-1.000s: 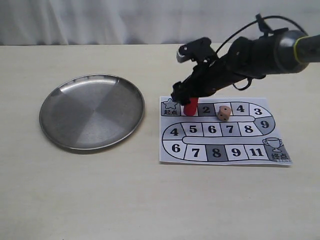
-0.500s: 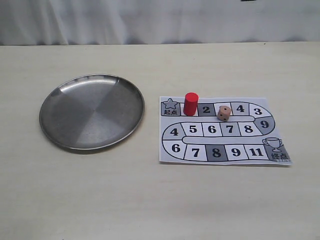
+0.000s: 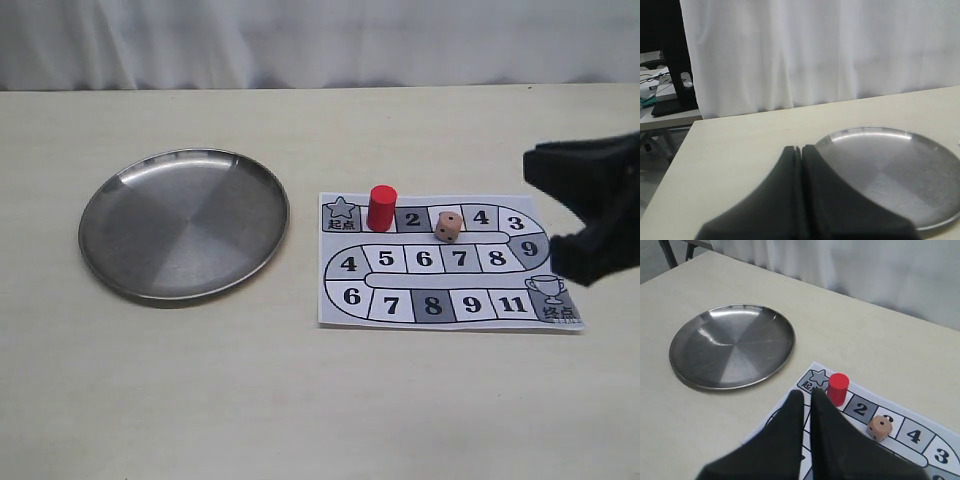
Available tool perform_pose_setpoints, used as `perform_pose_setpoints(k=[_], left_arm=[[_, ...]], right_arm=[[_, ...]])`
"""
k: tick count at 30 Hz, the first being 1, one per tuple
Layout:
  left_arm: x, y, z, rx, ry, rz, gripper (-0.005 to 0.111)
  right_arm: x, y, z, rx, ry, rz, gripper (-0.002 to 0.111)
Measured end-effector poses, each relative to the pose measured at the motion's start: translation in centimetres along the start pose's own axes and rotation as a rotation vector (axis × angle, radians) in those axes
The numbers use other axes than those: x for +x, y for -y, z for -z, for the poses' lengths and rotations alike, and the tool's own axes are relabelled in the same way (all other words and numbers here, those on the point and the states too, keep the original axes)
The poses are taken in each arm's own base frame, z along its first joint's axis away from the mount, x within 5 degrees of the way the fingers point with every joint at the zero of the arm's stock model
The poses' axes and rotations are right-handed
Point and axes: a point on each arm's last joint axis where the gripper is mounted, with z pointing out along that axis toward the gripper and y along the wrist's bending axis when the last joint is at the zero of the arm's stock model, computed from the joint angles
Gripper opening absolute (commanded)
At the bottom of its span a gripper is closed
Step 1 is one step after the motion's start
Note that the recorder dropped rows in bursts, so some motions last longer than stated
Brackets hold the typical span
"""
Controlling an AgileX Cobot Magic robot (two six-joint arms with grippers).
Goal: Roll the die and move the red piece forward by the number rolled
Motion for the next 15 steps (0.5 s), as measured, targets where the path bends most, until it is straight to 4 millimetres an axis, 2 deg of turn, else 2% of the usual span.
perform_pose_setpoints(k=[10,15], left_arm=[[0.0,0.0,0.0,0.0,0.0,0.0,0.0],[0.0,0.0,0.0,0.0,0.0,0.0,0.0]], right_arm=[[9.0,-1.3,2.5,0.014,0.008,-0.029,0.004],[11.6,-1.5,3.3,0.032,0.064,-0.026,0.004]])
